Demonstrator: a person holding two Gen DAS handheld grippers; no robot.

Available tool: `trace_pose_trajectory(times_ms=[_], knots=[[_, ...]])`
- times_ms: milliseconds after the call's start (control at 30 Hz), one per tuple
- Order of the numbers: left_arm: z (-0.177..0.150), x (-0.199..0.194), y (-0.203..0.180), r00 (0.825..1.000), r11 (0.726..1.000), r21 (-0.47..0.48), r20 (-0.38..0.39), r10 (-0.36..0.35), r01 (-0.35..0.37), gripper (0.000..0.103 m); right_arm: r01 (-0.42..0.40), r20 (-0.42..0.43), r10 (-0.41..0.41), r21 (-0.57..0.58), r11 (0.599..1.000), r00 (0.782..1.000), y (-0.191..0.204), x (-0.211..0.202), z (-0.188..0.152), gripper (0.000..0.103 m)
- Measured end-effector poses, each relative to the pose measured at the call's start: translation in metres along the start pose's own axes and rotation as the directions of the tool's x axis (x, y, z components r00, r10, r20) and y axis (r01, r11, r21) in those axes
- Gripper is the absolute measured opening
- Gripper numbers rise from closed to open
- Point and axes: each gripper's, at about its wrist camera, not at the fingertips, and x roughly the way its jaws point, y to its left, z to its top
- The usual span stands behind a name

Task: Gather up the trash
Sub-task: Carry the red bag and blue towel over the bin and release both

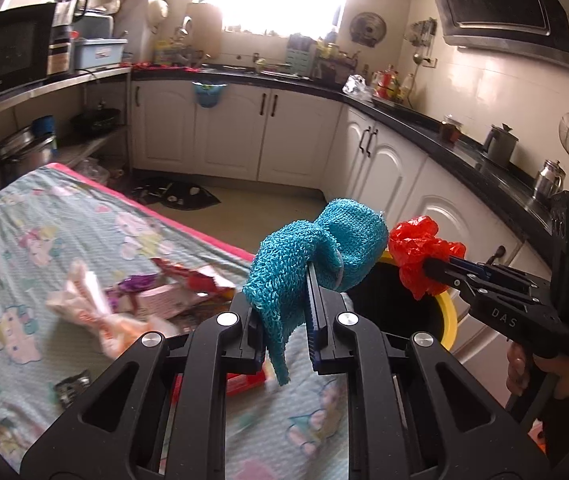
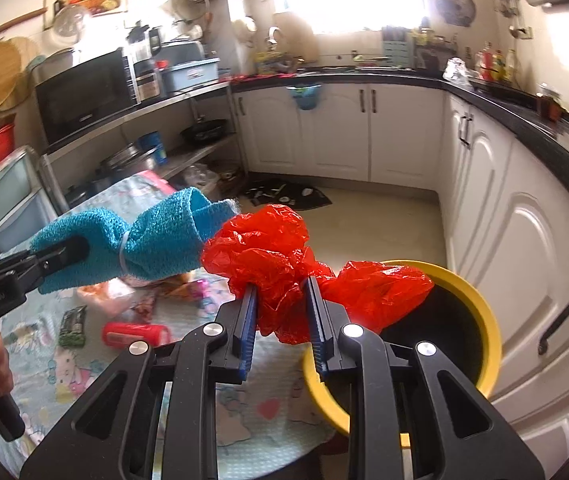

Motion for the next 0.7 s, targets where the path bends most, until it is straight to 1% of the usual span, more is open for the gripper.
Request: trace_pose_trajectory(times_ms=[167, 267, 700], knots=[[0.003, 0.025, -0.018, 0.999, 1.000, 0.002, -0.029, -0.025, 0.025, 0.011, 0.058, -0.002, -0.058, 0.041, 0.997, 0.998, -0.023, 0.001, -0.005, 0.023], [0.005, 0.040, -0.028, 0.998, 0.999, 0.008, -0.052, -0.032, 0.033, 0.011, 0.079, -0.010, -0.078, 0.069, 0.995, 0.997, -0.037, 0.003, -0.009, 0.023], [-0.001, 0.104, -0.075, 0.986, 0.996, 0.056, -0.153, -0.063, 0.073, 0.012, 0.129, -0.064, -0.120, 0.167, 0.977, 0.991, -0.085, 0.021, -0.025, 0.023]])
